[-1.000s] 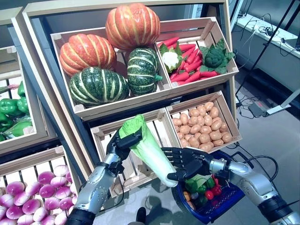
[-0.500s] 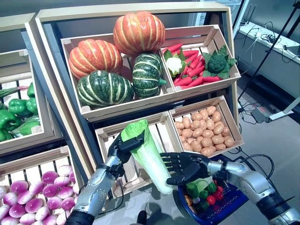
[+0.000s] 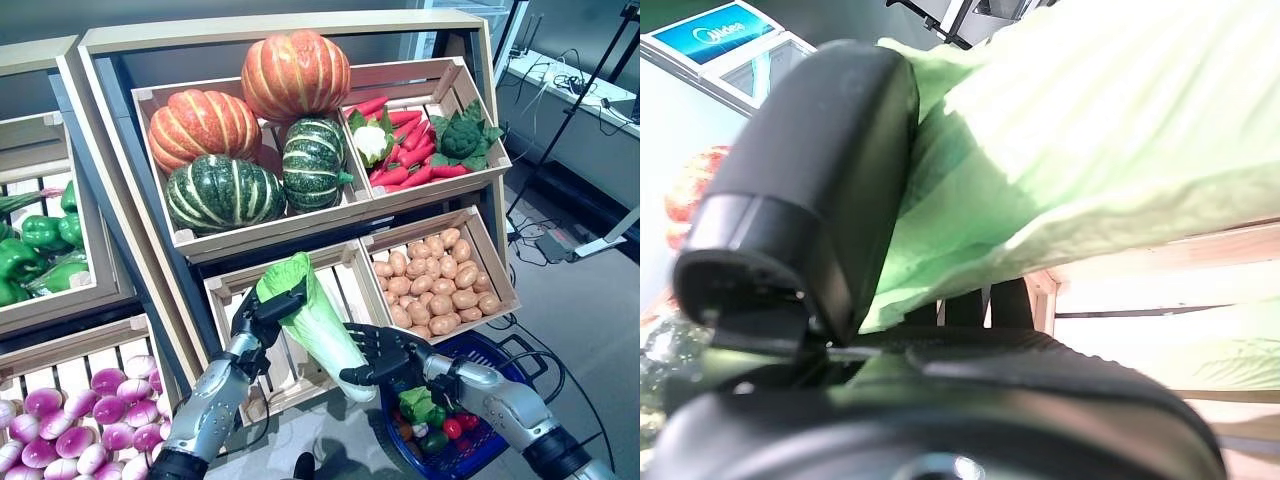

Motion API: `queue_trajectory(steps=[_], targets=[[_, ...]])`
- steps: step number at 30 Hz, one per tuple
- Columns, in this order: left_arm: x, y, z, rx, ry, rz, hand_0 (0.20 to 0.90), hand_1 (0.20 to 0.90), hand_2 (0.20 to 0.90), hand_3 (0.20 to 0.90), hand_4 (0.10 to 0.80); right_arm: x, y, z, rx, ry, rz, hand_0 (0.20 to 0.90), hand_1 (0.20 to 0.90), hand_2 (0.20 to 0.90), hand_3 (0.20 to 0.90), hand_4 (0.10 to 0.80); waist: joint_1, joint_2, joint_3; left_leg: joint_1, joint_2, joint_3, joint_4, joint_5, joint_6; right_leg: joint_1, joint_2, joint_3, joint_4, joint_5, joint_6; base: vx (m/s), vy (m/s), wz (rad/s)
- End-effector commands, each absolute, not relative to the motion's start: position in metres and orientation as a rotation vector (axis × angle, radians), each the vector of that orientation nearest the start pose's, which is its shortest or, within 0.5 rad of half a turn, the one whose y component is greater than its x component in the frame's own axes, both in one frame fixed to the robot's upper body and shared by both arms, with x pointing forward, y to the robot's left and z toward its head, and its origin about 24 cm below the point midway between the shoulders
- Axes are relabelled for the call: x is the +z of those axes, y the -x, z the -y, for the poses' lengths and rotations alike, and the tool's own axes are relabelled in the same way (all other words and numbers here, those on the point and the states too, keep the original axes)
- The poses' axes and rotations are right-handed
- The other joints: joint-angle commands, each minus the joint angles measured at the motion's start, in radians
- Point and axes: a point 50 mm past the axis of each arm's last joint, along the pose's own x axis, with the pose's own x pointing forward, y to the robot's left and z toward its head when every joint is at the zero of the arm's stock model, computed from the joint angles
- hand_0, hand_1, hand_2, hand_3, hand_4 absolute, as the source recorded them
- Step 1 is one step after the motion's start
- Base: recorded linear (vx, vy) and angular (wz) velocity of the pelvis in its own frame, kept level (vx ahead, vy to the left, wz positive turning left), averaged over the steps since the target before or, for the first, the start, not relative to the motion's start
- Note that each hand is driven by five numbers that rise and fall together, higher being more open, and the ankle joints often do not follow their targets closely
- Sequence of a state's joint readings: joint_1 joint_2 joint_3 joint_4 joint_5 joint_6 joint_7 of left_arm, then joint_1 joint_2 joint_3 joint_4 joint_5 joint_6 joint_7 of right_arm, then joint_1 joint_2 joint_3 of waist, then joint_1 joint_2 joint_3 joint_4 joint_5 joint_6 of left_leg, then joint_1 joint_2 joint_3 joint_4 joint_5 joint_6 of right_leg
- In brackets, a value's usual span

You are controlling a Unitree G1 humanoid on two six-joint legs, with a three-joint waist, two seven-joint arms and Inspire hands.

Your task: Put vegetables into the basket

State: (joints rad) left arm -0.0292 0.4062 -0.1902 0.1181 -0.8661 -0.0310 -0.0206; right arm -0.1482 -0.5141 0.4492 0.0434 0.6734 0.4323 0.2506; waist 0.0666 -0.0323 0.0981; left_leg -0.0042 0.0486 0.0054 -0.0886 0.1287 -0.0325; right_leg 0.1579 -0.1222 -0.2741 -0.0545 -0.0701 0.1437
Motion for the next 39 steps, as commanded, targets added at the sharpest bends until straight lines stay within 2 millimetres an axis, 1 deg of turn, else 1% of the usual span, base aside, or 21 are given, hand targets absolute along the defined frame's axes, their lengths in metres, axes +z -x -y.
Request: queue_trajectory(steps=[1,4,6,7,8,9,14,23,30,31,32,39], targets=[[0.091,-0.28,-0.183,-0.186,0.474,0.176,0.3,0.3,0.3,0.3,0.4,0.034,-0.251,0.112,0.695,-0.088,-0.416,0.9,0.9,0.9,0.9,0.8,-0.008,-0.02,-0.047,0.072,0.0,0.036,0.001,-0.128,-0.014,-0.051,-0.077,0.051,-0.021,0.116,0.01,0.0,0.0,0.0],[0.093,-0.28,-0.182,-0.191,0.473,0.177,0.3,0.3,0.3,0.3,0.4,0.034,-0.246,0.104,0.787,-0.109,-0.446,0.9,0.9,0.9,0.9,0.8,-0.007,-0.021,-0.047,0.071,0.0,0.035,0.001,-0.128,-0.014,-0.053,-0.078,0.051,-0.021,0.116,0.009,0.0,0.0,0.0],[0.093,-0.281,-0.181,-0.198,0.47,0.174,0.3,0.3,0.3,0.3,0.4,0.033,-0.241,0.098,0.85,-0.153,-0.482,0.9,0.9,0.9,0.9,0.8,-0.004,-0.023,-0.047,0.071,0.0,0.034,0.001,-0.128,-0.015,-0.052,-0.08,0.047,-0.021,0.116,0.01,0.0,0.0,0.0],[0.092,-0.282,-0.181,-0.202,0.467,0.167,0.3,0.3,0.3,0.3,0.4,0.032,-0.24,0.096,0.878,-0.169,-0.492,0.844,0.844,0.844,0.844,0.762,-0.003,-0.025,-0.049,0.072,0.0,0.034,0.001,-0.129,-0.016,-0.049,-0.08,0.044,-0.023,0.116,0.01,0.0,0.0,0.0],[0.092,-0.282,-0.18,-0.204,0.464,0.163,0.3,0.3,0.3,0.3,0.4,0.032,-0.239,0.095,0.888,-0.172,-0.496,0.594,0.594,0.594,0.594,0.596,-0.001,-0.026,-0.051,0.072,0.0,0.033,0.001,-0.129,-0.016,-0.047,-0.08,0.043,-0.024,0.116,0.01,0.021,-0.012,0.03],[0.091,-0.282,-0.18,-0.206,0.464,0.159,0.3,0.3,0.3,0.3,0.4,0.031,-0.239,0.095,0.895,-0.179,-0.502,0.3,0.3,0.3,0.3,0.4,0.0,-0.027,-0.053,0.073,0.001,0.032,0.001,-0.129,-0.017,-0.046,-0.08,0.043,-0.024,0.116,0.01,0.022,-0.008,0.04],[0.09,-0.281,-0.181,-0.205,0.462,0.15,0.3,0.3,0.3,0.3,0.4,0.029,-0.237,0.095,0.916,-0.183,-0.512,0.3,0.3,0.3,0.3,0.4,0.001,-0.028,-0.062,0.07,0.003,0.034,0.001,-0.127,-0.018,-0.049,-0.079,0.045,-0.025,0.116,0.01,0.004,0.0,0.01],[0.09,-0.28,-0.181,-0.21,0.46,0.148,0.3,0.3,0.3,0.3,0.4,0.032,-0.237,0.096,0.93,-0.178,-0.503,0.3,0.3,0.3,0.3,0.4,0.0,-0.029,-0.062,0.069,0.002,0.03,0.001,-0.127,-0.017,-0.049,-0.076,0.051,-0.025,0.115,0.008,0.0,0.0,0.0],[0.086,-0.279,-0.179,-0.227,0.469,0.114,0.3,0.3,0.3,0.3,0.4,0.033,-0.236,0.097,0.926,-0.21,-0.5,0.3,0.3,0.3,0.3,0.4,0.0,-0.029,-0.063,0.071,0.004,0.031,0.001,-0.127,-0.018,-0.045,-0.074,0.052,-0.029,0.116,0.007,0.0,0.0,0.0],[0.085,-0.279,-0.179,-0.226,0.479,0.106,0.467,0.467,0.467,0.467,0.511,0.033,-0.236,0.097,0.922,-0.213,-0.498,0.3,0.3,0.3,0.3,0.4,0.0,-0.029,-0.063,0.072,0.005,0.032,0.001,-0.127,-0.019,-0.045,-0.074,0.052,-0.028,0.116,0.007,0.0,0.0,0.0],[0.084,-0.279,-0.18,-0.223,0.483,0.102,0.9,0.9,0.9,0.9,0.8,0.034,-0.236,0.098,0.919,-0.218,-0.498,0.3,0.3,0.3,0.3,0.4,-0.001,-0.029,-0.064,0.073,0.005,0.033,0.001,-0.127,-0.019,-0.045,-0.074,0.052,-0.028,0.115,0.007,0.0,0.0,0.0],[0.08,-0.276,-0.18,-0.239,0.511,0.078,0.9,0.9,0.9,0.9,0.8,0.039,-0.238,0.099,0.884,-0.285,-0.436,0.3,0.3,0.3,0.3,0.4,-0.002,-0.025,-0.06,0.074,0.006,0.036,0.001,-0.128,-0.017,-0.048,-0.071,0.057,-0.026,0.113,0.006,0.0,0.0,0.0]])
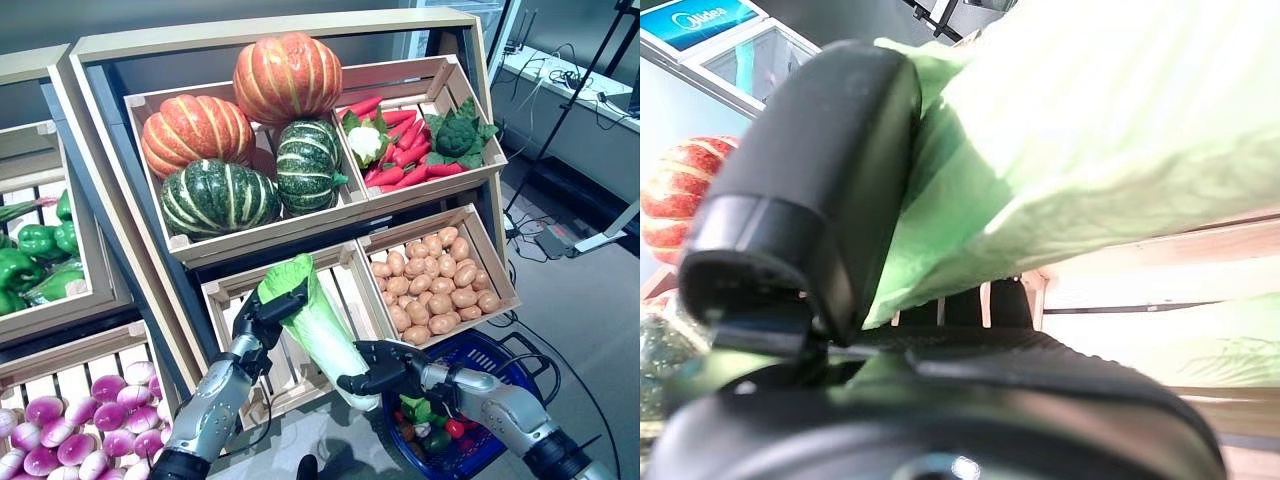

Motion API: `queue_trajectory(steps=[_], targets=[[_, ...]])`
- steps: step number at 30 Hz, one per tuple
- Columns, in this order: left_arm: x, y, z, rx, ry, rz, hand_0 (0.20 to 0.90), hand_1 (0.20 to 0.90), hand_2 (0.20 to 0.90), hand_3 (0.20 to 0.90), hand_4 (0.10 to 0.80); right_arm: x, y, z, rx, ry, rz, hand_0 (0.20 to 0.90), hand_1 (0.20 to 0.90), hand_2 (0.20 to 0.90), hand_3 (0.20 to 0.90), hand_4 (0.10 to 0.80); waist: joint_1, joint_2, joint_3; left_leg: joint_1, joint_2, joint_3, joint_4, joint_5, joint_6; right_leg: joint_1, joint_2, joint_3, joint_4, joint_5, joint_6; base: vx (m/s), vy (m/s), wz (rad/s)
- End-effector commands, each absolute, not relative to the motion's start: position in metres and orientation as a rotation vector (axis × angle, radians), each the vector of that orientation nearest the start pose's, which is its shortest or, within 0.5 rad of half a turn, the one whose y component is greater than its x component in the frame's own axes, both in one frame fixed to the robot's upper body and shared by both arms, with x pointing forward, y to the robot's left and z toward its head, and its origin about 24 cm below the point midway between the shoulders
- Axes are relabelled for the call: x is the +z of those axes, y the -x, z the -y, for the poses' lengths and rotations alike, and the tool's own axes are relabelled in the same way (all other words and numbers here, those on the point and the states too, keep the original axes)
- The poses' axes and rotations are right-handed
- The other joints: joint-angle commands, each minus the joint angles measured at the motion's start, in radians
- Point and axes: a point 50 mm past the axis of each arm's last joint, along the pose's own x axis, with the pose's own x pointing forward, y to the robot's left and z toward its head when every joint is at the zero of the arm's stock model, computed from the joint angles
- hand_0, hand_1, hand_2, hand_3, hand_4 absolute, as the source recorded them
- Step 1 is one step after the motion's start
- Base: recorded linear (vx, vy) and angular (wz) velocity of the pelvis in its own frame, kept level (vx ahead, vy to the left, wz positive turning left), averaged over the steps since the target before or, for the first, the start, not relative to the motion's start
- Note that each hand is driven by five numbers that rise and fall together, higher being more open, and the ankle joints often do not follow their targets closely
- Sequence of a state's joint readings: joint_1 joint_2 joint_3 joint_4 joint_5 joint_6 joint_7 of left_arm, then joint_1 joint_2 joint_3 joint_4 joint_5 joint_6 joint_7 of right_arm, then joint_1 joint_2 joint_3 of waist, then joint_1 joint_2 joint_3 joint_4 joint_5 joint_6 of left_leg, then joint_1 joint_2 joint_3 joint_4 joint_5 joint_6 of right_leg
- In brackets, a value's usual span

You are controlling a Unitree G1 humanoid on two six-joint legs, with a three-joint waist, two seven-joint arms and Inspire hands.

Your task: Put vegetables into the basket

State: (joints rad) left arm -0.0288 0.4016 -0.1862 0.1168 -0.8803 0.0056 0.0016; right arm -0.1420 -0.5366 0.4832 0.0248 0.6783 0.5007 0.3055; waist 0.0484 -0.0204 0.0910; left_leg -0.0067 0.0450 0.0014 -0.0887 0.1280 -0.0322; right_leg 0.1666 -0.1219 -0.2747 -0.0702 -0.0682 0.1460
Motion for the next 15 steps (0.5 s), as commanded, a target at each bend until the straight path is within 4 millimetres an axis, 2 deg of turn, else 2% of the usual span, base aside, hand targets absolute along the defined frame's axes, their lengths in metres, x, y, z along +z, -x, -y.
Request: queue_trajectory(steps=[1,5,13,15], targets=[[0.08,-0.276,-0.179,-0.244,0.51,0.076,0.9,0.9,0.9,0.9,0.8,0.041,-0.239,0.099,0.873,-0.297,-0.426,0.3,0.3,0.3,0.3,0.4,0.016,-0.037,-0.052,0.076,0.01,0.04,0.001,-0.127,-0.017,-0.057,-0.071,0.058,-0.01,0.111,0.003,0.004,-0.032,0.0],[0.079,-0.275,-0.179,-0.265,0.526,0.065,0.9,0.9,0.9,0.9,0.8,0.051,-0.245,0.107,0.826,-0.33,-0.33,0.3,0.3,0.3,0.3,0.4,0.013,-0.034,-0.051,0.078,0.013,0.044,0.001,-0.127,-0.019,-0.057,-0.067,0.06,-0.009,0.109,0.003,0.0,-0.039,0.0],[0.075,-0.269,-0.185,-0.293,0.602,0.049,0.9,0.9,0.9,0.9,0.8,0.066,-0.254,0.138,0.601,-0.41,-0.169,0.3,0.3,0.3,0.3,0.4,0.002,-0.027,-0.045,0.068,0.023,0.047,0.001,-0.127,-0.024,-0.067,-0.055,0.067,-0.016,0.108,0.001,-0.029,-0.051,-0.01],[0.074,-0.266,-0.187,-0.297,0.623,0.049,0.9,0.9,0.9,0.9,0.8,0.07,-0.257,0.151,0.523,-0.434,-0.112,0.3,0.3,0.3,0.3,0.4,-0.002,-0.024,-0.04,0.066,0.029,0.051,0.001,-0.127,-0.026,-0.07,-0.049,0.068,-0.017,0.107,-0.001,-0.05,-0.068,-0.02]])
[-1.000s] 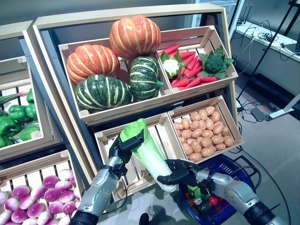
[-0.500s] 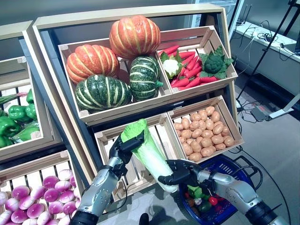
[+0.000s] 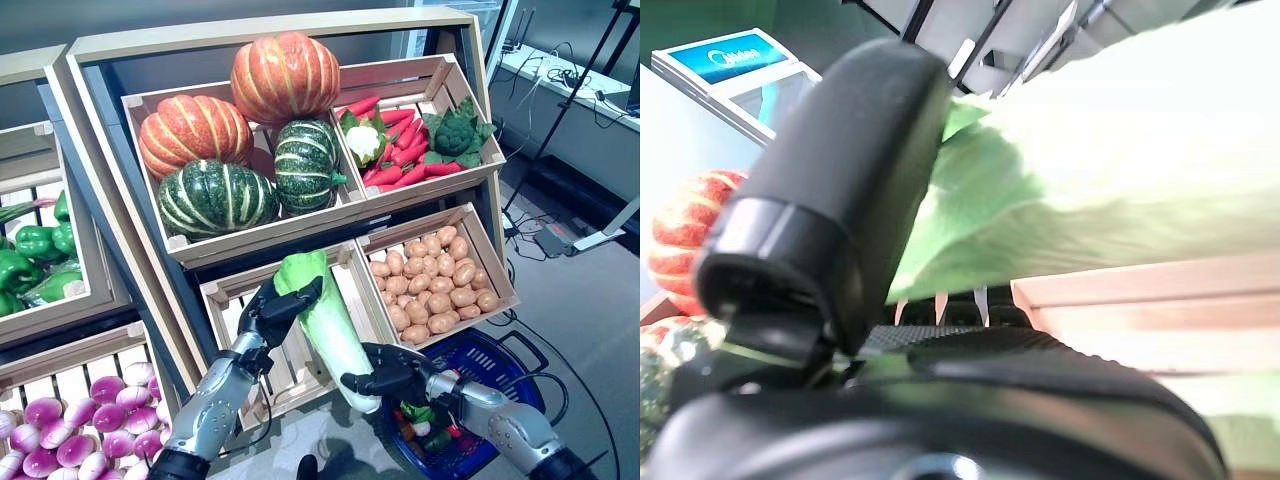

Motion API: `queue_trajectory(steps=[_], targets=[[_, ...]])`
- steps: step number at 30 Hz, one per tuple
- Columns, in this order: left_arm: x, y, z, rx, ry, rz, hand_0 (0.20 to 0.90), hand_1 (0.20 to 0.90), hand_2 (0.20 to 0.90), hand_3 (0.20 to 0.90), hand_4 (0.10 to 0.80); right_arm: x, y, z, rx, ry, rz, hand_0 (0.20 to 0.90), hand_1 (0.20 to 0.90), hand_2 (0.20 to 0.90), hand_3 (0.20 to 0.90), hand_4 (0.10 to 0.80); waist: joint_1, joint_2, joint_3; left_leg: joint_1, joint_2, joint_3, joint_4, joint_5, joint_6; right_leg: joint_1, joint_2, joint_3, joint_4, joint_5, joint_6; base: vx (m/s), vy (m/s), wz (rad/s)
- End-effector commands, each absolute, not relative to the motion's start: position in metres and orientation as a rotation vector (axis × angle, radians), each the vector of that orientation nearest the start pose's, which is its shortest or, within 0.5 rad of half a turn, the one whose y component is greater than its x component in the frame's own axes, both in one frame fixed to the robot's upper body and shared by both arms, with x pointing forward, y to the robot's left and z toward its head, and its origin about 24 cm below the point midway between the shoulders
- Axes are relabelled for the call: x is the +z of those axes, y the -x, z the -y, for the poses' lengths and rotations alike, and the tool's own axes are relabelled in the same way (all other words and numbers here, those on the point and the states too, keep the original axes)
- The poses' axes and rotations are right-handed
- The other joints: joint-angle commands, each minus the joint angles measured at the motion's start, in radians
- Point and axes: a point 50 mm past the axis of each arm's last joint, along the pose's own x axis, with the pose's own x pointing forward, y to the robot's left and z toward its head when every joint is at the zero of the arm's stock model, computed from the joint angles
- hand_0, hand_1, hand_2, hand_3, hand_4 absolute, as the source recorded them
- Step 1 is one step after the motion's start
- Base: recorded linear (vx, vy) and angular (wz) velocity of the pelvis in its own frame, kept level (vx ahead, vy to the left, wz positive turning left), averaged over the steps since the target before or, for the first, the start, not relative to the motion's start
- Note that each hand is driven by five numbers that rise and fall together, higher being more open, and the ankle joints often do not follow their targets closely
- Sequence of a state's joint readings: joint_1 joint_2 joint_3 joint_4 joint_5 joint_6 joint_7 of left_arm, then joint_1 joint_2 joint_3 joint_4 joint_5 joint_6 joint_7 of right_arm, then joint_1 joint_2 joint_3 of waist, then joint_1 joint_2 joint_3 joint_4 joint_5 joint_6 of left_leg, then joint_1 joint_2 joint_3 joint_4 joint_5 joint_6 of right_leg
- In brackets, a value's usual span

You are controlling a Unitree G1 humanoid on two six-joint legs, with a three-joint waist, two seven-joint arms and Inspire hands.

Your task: Put vegetables into the basket

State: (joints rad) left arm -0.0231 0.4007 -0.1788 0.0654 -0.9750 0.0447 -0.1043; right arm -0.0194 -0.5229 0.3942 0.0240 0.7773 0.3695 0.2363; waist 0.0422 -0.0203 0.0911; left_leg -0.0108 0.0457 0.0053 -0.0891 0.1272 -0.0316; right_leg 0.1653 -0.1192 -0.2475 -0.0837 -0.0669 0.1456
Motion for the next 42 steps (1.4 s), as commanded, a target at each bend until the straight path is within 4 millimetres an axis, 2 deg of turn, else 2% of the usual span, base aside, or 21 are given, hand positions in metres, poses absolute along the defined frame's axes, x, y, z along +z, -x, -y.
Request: queue_trajectory(steps=[1,7,12,19,22,23,24,26,28,32,37,42], targets=[[0.073,-0.265,-0.188,-0.298,0.627,0.049,0.9,0.9,0.9,0.9,0.8,0.071,-0.257,0.156,0.487,-0.443,-0.088,0.3,0.3,0.3,0.3,0.4,0.002,-0.023,-0.04,0.068,0.031,0.049,0.002,-0.126,-0.028,-0.071,-0.051,0.041,-0.004,0.105,0.0,-0.046,-0.061,-0.04],[0.071,-0.264,-0.192,-0.306,0.668,0.047,0.9,0.9,0.9,0.9,0.8,0.082,-0.264,0.183,0.289,-0.499,0.037,0.3,0.3,0.3,0.3,0.4,-0.008,-0.02,-0.032,0.051,0.043,0.057,0.002,-0.122,-0.033,-0.09,-0.038,0.047,-0.004,0.103,-0.005,-0.048,-0.053,-0.07],[0.079,-0.266,-0.193,-0.322,0.711,0.081,0.9,0.9,0.9,0.9,0.8,0.085,-0.268,0.206,0.117,-0.549,0.137,0.3,0.3,0.3,0.3,0.4,-0.013,-0.018,-0.018,0.037,0.049,0.064,0.002,-0.117,-0.035,-0.107,-0.028,0.052,-0.004,0.1,-0.012,-0.067,-0.036,-0.06],[0.086,-0.265,-0.197,-0.338,0.725,0.128,0.9,0.9,0.9,0.9,0.8,0.07,-0.267,0.241,-0.159,-0.635,0.171,0.3,0.3,0.3,0.3,0.4,-0.018,-0.014,0.001,0.035,0.052,0.077,0.002,-0.118,-0.03,-0.12,-0.023,0.064,0.003,0.097,-0.019,-0.034,0.003,-0.07],[0.097,-0.268,-0.196,-0.364,0.734,0.168,0.9,0.9,0.9,0.9,0.8,0.062,-0.267,0.262,-0.305,-0.706,0.188,0.3,0.3,0.3,0.3,0.4,-0.017,-0.009,0.027,0.022,0.052,0.081,0.002,-0.114,-0.029,-0.147,-0.024,0.069,0.029,0.088,-0.022,-0.08,0.015,-0.08],[0.097,-0.268,-0.196,-0.365,0.734,0.168,0.9,0.9,0.9,0.9,0.8,0.062,-0.267,0.262,-0.305,-0.706,0.189,0.3,0.3,0.3,0.3,0.4,-0.016,-0.009,0.027,0.021,0.052,0.081,0.002,-0.114,-0.029,-0.148,-0.024,0.07,0.03,0.087,-0.022,-0.106,0.017,-0.09],[0.103,-0.27,-0.194,-0.382,0.742,0.19,0.9,0.9,0.9,0.9,0.8,0.061,-0.267,0.272,-0.385,-0.733,0.208,0.3,0.3,0.3,0.3,0.4,-0.015,-0.007,0.043,0.014,0.052,0.082,0.002,-0.11,-0.029,-0.161,-0.027,0.071,0.037,0.087,-0.023,-0.121,0.017,-0.1],[0.116,-0.275,-0.187,-0.423,0.745,0.244,0.9,0.9,0.9,0.9,0.8,0.065,-0.273,0.289,-0.47,-0.78,0.266,0.3,0.3,0.3,0.3,0.4,-0.007,-0.001,0.088,-0.015,0.049,0.078,0.012,-0.107,-0.025,-0.194,-0.026,0.076,0.061,0.084,-0.028,-0.228,0.032,-0.1],[0.122,-0.276,-0.186,-0.446,0.742,0.27,0.9,0.9,0.9,0.9,0.8,0.067,-0.274,0.297,-0.515,-0.795,0.292,0.3,0.3,0.3,0.3,0.4,-0.004,0.002,0.111,-0.034,0.047,0.076,0.022,-0.105,-0.024,-0.216,-0.022,0.079,0.083,0.078,-0.032,-0.202,0.022,-0.04],[0.145,-0.284,-0.176,-0.526,0.696,0.357,0.9,0.9,0.9,0.9,0.8,0.074,-0.279,0.326,-0.673,-0.89,0.383,0.3,0.3,0.3,0.3,0.4,0.006,0.017,0.214,-0.156,0.025,0.055,0.175,-0.135,-0.017,-0.317,-0.017,0.086,0.225,0.039,-0.056,-0.21,0.018,-0.04],[0.169,-0.288,-0.17,-0.571,0.699,0.472,0.9,0.9,0.9,0.9,0.8,0.079,-0.287,0.336,-0.732,-0.994,0.447,0.3,0.3,0.3,0.3,0.4,0.013,0.028,0.298,-0.324,0.007,0.023,0.372,-0.185,-0.013,-0.459,-0.023,0.097,0.394,-0.004,-0.081,-0.153,0.011,0.02],[0.187,-0.289,-0.159,-0.644,0.702,0.558,0.9,0.9,0.9,0.9,0.8,0.093,-0.305,0.322,-0.672,-1.047,0.458,0.3,0.3,0.3,0.3,0.4,0.017,0.034,0.355,-0.48,-0.005,-0.005,0.524,-0.217,-0.005,-0.606,-0.036,0.109,0.569,-0.053,-0.097,-0.121,-0.002,0.05]])
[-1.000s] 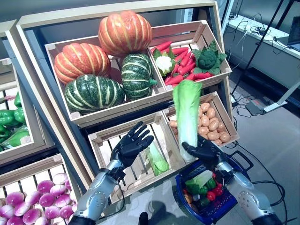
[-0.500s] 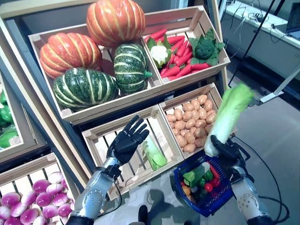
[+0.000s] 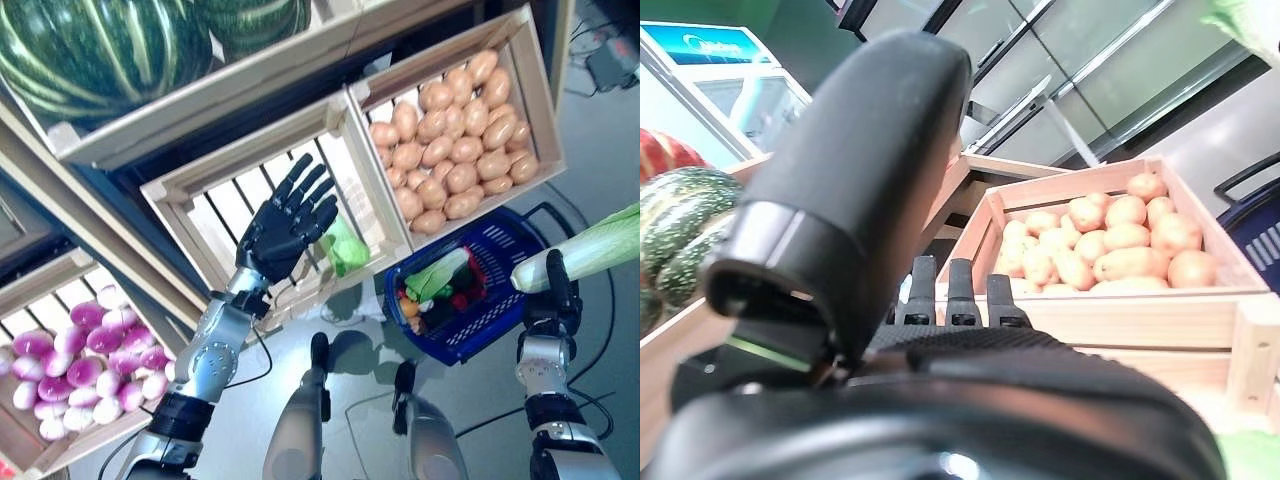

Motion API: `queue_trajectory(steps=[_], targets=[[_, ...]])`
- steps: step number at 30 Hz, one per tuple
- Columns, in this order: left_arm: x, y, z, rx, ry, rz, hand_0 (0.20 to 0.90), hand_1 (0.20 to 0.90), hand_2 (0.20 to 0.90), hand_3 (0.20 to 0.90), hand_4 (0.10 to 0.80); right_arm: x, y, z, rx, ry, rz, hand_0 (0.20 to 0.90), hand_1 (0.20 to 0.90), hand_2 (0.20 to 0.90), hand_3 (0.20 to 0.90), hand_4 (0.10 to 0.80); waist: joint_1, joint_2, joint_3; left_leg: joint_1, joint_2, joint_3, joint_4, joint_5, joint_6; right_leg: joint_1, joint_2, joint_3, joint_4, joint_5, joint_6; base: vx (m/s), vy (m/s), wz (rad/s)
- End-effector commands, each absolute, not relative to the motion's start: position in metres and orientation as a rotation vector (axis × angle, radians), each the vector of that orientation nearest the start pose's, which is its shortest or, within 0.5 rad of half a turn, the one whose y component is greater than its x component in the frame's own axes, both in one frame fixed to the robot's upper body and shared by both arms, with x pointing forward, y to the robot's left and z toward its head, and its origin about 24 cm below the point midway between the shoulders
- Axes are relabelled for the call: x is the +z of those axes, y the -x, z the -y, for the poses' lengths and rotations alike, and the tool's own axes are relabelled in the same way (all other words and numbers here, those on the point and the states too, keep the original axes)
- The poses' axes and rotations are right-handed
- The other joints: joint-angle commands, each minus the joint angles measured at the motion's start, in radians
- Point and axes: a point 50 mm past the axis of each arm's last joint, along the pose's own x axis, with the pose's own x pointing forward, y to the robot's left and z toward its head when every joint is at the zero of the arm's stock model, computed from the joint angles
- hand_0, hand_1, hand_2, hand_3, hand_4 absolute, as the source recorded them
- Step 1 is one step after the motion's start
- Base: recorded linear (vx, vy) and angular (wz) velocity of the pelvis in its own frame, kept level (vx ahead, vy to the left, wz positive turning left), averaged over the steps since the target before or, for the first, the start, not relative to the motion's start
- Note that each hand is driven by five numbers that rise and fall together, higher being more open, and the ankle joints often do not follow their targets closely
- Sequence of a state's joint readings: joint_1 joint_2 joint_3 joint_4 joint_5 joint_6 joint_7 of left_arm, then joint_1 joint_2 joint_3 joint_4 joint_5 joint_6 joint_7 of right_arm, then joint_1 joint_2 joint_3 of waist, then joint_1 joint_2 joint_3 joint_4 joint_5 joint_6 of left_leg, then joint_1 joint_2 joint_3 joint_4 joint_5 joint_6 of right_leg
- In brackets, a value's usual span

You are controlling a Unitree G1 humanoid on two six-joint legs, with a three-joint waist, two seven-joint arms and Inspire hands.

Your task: Put vegetables into the basket

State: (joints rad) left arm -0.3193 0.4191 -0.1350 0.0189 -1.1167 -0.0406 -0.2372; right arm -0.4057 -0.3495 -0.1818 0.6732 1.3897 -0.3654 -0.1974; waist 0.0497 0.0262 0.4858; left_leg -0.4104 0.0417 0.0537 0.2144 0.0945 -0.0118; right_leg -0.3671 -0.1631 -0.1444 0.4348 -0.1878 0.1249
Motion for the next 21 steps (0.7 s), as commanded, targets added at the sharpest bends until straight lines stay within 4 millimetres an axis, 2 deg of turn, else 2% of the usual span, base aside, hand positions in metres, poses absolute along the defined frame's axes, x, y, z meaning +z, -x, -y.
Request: queue_trajectory(steps=[1,5,7,11,13,17,21], targets=[[0.191,-0.29,-0.155,-0.665,0.694,0.573,0.9,0.9,0.9,0.9,0.8,0.095,-0.309,0.32,-0.662,-1.049,0.453,0.3,0.3,0.3,0.3,0.4,0.008,-0.013,-0.036,-0.106,-0.005,-0.054,0.245,-0.194,-0.021,-0.101,0.006,0.009,0.082,0.057,-0.078,-0.106,-0.009,0.12],[0.214,-0.288,-0.141,-0.793,0.704,0.687,0.9,0.9,0.9,0.9,0.8,0.108,-0.326,0.314,-0.599,-1.037,0.445,0.3,0.3,0.3,0.3,0.4,0.015,-0.001,-0.002,-0.229,-0.023,-0.043,0.39,-0.242,-0.022,-0.225,-0.013,0.009,0.26,-0.002,-0.087,-0.078,0.005,0.14],[0.22,-0.287,-0.138,-0.812,0.707,0.712,0.9,0.9,0.9,0.9,0.8,0.113,-0.33,0.313,-0.589,-1.027,0.444,0.3,0.3,0.3,0.3,0.4,0.016,0.002,0.003,-0.261,-0.028,-0.042,0.428,-0.256,-0.023,-0.261,-0.018,0.013,0.301,-0.015,-0.088,-0.045,0.018,0.03],[0.238,-0.287,-0.13,-0.863,0.678,0.78,0.9,0.9,0.9,0.9,0.8,0.137,-0.35,0.302,-0.495,-0.982,0.435,0.3,0.3,0.3,0.3,0.4,0.019,0.012,0.013,-0.342,-0.034,-0.035,0.527,-0.287,-0.006,-0.367,-0.014,0.026,0.42,-0.037,-0.103,-0.083,0.04,-0.01],[0.245,-0.287,-0.128,-0.895,0.692,0.798,0.9,0.9,0.9,0.9,0.8,0.142,-0.356,0.295,-0.469,-0.966,0.411,0.3,0.3,0.3,0.3,0.4,0.02,0.014,0.014,-0.376,-0.035,-0.032,0.581,-0.306,-0.002,-0.404,-0.018,0.029,0.473,-0.052,-0.109,-0.036,0.048,0.0],[0.253,-0.287,-0.12,-0.943,0.691,0.823,0.9,0.9,0.9,0.9,0.8,0.143,-0.366,0.286,-0.45,-0.871,0.328,0.3,0.3,0.3,0.3,0.4,0.021,0.022,0.017,-0.436,-0.034,-0.035,0.69,-0.358,-0.002,-0.465,-0.028,0.045,0.578,-0.097,-0.109,0.024,0.047,0.03],[0.259,-0.285,-0.112,-0.997,0.693,0.82,0.9,0.9,0.9,0.9,0.8,0.14,-0.374,0.279,-0.433,-0.749,0.234,0.3,0.3,0.3,0.3,0.4,0.024,0.028,0.029,-0.493,-0.044,-0.034,0.791,-0.393,0.008,-0.526,-0.033,0.056,0.653,-0.115,-0.115,-0.03,0.045,-0.01]])
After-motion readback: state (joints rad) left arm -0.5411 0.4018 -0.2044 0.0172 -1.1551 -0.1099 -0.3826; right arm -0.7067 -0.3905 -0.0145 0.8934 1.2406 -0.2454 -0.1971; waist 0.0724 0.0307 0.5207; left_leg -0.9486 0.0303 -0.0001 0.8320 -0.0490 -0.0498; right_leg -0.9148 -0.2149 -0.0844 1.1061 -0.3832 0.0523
